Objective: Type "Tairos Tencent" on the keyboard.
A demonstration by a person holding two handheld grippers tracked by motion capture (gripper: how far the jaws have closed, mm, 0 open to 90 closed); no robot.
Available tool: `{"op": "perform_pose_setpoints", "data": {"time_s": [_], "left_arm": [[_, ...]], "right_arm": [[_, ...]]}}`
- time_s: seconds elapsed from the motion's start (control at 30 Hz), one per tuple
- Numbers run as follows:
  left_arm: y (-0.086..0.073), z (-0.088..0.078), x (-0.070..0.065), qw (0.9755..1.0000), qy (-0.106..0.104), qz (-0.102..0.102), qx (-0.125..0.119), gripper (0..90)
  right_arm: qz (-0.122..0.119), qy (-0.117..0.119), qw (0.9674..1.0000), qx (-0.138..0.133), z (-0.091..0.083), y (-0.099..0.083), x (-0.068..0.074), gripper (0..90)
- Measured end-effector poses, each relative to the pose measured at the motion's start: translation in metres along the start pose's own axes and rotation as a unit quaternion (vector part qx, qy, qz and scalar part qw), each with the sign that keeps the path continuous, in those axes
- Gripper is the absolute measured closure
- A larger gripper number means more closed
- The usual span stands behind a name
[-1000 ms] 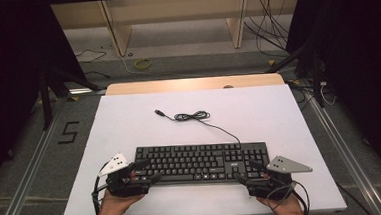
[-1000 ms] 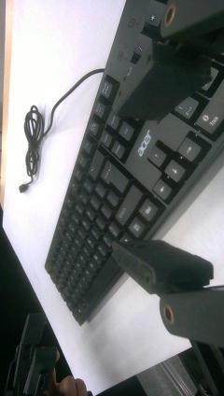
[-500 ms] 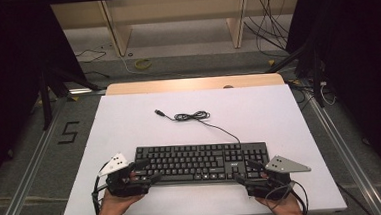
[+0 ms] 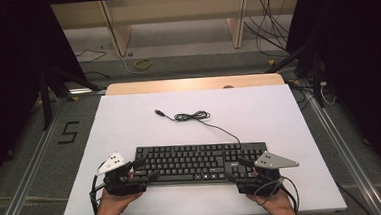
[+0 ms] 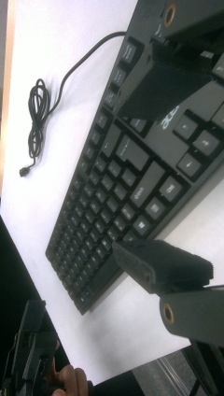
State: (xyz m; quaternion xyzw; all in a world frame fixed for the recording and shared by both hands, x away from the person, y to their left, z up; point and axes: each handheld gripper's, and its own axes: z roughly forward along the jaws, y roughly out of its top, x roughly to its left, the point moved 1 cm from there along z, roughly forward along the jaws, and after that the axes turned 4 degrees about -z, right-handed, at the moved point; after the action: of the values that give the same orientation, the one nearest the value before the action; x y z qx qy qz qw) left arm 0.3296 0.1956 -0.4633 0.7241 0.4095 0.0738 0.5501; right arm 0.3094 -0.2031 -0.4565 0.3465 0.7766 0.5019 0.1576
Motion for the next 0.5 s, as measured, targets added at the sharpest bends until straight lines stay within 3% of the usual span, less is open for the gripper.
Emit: {"op": "perform_pose_setpoints", "data": {"time_s": [0.5], "left_arm": [[0.000, -0.005, 0.011, 0.9992, 0.029, -0.021, 0.015, 23.2]], "right_arm": [[-0.008, 0.022, 0.9996, 0.014, 0.027, 0.017, 0.007, 30.1]]}}
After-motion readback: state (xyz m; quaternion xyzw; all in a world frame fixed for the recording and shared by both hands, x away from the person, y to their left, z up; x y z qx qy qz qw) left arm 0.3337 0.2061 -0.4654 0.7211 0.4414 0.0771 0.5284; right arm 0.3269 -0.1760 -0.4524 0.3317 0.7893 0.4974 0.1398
